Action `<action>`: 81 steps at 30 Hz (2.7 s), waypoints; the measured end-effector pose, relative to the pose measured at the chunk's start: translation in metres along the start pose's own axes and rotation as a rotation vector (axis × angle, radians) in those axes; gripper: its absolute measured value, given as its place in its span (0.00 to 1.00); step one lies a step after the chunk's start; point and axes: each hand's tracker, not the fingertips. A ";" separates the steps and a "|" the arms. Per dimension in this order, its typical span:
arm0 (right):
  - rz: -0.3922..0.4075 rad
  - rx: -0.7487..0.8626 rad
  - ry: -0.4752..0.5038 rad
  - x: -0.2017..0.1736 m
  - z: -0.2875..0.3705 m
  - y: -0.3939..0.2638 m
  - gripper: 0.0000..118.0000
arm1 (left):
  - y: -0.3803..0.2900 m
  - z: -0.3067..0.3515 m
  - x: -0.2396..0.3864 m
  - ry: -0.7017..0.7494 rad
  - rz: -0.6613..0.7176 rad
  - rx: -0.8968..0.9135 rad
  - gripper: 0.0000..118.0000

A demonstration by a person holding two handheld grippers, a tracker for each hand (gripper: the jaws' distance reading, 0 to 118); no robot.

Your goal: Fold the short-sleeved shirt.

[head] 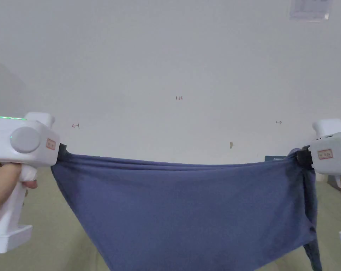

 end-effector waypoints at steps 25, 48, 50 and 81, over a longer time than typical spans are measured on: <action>0.047 -0.208 -0.056 -0.050 -0.237 -0.094 0.06 | -0.079 -0.214 0.048 0.125 -0.075 -0.138 0.00; -0.027 -0.450 0.046 -0.062 0.035 -0.388 0.06 | -0.385 -0.006 -0.019 -0.058 0.027 -0.469 0.00; -0.041 -0.461 0.040 -0.063 0.035 -0.398 0.06 | -0.395 -0.008 -0.024 -0.059 0.051 -0.497 0.00; -0.155 -0.237 0.066 -0.126 0.122 -0.374 0.00 | -0.394 0.063 -0.039 -0.032 0.198 -0.360 0.00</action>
